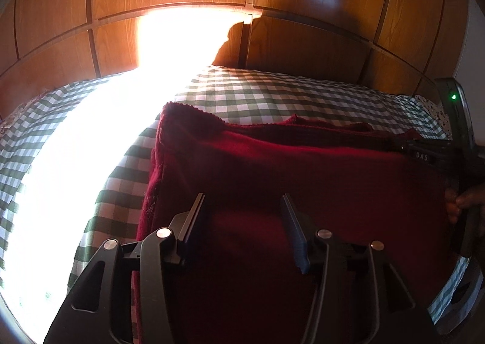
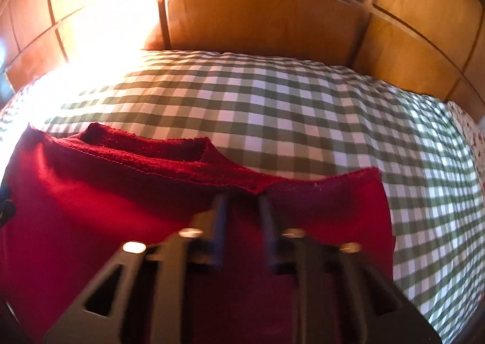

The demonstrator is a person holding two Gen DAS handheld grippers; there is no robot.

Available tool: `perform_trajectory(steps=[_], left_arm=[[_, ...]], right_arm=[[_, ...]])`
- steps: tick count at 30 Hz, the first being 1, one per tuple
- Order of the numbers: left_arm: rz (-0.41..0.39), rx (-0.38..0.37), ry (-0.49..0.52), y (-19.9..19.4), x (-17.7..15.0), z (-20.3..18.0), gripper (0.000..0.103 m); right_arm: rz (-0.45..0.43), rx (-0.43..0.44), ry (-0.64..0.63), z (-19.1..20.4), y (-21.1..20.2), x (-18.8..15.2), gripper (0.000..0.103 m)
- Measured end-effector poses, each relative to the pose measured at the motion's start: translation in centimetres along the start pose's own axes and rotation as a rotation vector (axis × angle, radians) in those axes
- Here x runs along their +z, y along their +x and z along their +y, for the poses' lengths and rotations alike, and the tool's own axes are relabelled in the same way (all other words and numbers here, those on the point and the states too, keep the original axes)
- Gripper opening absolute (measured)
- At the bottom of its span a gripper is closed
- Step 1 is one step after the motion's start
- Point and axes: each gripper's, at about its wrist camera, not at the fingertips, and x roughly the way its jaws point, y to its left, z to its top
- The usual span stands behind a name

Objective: Fold small clothes
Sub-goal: 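Grasp the folded sweatshirt with both grippers and lift it off the bed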

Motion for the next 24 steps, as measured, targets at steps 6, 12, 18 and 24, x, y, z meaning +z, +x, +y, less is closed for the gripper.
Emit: perform_trajectory(steps=[6, 12, 18, 24], left_arm=[[-0.004, -0.005, -0.02, 0.5, -0.7, 0.1, 0.053], [0.009, 0.008, -0.034, 1.2, -1.3, 0.2, 0.055], [0.034, 0.026, -0.036, 1.4, -0.9, 0.1, 0.056], [0.014, -0.003, -0.079, -1.5, -1.2, 0.5, 0.056]], right_arm=[[-0.117, -0.026, 0.036, -0.6, -2.8, 1.0, 0.0], [-0.042, -0.053, 0.069, -1.2, 1.1, 1.1, 0.0], [0.0, -0.017, 0.096, -1.8, 1.5, 0.6, 0.0], [-0.072, 0.017, 0.229, -6.2, -3.9, -3.1, 0.071]])
